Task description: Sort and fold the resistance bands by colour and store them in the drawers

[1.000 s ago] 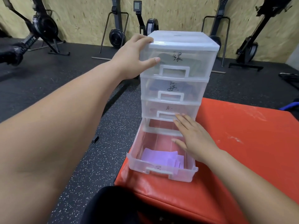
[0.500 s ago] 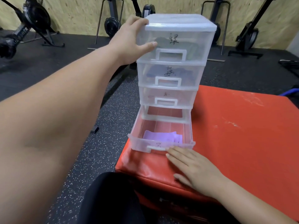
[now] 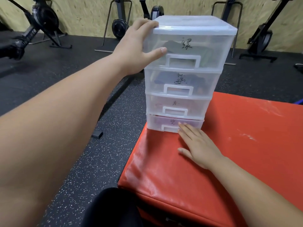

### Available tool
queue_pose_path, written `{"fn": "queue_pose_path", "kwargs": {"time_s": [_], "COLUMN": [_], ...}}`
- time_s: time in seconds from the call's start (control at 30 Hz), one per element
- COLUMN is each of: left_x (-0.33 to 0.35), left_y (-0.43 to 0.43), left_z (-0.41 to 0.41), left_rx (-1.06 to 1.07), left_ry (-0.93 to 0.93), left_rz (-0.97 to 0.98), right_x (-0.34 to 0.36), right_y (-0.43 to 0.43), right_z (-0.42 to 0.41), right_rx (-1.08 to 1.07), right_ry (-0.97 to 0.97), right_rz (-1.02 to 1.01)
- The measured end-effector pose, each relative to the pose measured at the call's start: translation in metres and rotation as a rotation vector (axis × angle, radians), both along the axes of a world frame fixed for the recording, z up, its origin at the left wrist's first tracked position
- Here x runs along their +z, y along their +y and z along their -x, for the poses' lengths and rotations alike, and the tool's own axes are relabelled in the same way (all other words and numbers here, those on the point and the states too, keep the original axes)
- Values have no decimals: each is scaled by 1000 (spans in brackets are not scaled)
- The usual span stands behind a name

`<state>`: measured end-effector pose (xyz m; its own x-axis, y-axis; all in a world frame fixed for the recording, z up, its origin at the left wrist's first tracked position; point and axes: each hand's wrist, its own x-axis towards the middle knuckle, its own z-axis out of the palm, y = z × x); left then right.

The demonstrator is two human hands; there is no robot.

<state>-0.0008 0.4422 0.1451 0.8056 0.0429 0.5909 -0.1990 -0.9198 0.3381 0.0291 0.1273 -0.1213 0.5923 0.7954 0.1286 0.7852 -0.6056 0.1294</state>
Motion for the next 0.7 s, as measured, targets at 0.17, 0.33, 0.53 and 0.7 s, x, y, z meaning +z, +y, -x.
{"fn": "queue_pose_path", "kwargs": {"time_s": [0.17,0.33,0.53,0.7], "left_x": [-1,2,20,34], "left_y": [0,-1,-14,-34], "left_z": [-2,1,14,31], "left_rx": [-14,-13,70,160], "left_ry": [-7,-9,114,251], "left_rz": [15,1,-139,-235], "right_x": [5,11,41,77], "right_y": [4,4,-5,-41], "right_z": [-14,-5,10,22], "right_rx": [-27,-39,-58,-122], "right_ry": [-10,17,90,186], "right_rz": [50,54,26,-137]}}
